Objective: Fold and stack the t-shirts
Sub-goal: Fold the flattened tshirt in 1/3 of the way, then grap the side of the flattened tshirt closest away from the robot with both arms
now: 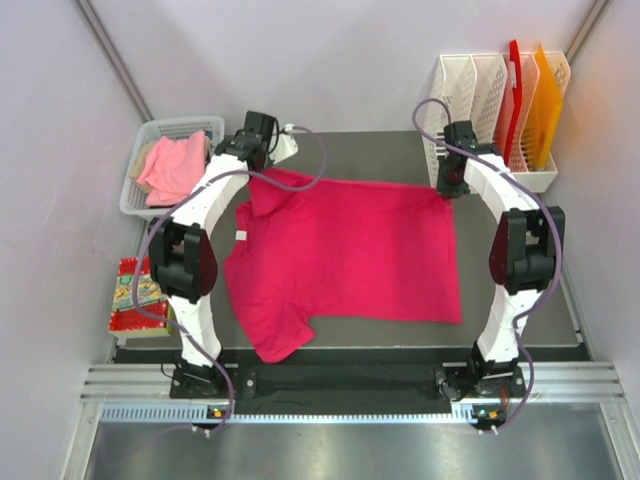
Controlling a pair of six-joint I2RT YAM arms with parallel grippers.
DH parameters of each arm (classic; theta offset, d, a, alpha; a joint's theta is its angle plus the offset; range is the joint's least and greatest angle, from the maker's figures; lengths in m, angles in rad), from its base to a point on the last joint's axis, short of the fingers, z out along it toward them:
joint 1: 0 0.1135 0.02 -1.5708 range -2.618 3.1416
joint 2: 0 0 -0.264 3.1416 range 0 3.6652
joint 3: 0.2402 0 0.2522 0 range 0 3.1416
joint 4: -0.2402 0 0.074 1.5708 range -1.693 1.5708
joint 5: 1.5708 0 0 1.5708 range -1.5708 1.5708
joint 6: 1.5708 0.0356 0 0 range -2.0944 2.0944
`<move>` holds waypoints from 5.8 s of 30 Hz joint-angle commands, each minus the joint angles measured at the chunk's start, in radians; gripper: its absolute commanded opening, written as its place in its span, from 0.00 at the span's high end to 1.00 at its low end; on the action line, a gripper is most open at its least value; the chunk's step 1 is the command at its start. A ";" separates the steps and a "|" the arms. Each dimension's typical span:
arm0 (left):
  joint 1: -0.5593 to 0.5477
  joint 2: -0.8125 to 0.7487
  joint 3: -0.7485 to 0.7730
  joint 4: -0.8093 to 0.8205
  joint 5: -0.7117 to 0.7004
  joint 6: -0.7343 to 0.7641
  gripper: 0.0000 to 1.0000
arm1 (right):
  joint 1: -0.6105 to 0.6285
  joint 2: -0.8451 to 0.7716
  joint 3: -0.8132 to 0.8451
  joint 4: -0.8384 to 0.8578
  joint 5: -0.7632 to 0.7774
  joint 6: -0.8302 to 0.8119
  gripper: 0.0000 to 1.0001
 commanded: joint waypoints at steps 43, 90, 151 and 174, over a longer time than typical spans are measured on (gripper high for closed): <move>-0.156 -0.290 -0.399 -0.340 0.251 -0.189 0.72 | 0.050 -0.207 -0.221 -0.122 0.081 0.062 0.58; 0.148 0.077 -0.149 -0.212 0.287 -0.318 0.84 | 0.039 0.307 0.141 -0.119 -0.019 0.035 0.70; -0.524 -0.721 -1.049 -0.347 0.511 -0.333 0.28 | 0.384 -0.869 -0.960 -0.216 0.110 0.616 0.53; -0.766 -0.582 -1.111 -0.220 0.396 -0.341 0.16 | 0.384 -0.857 -0.876 -0.270 0.162 0.650 0.52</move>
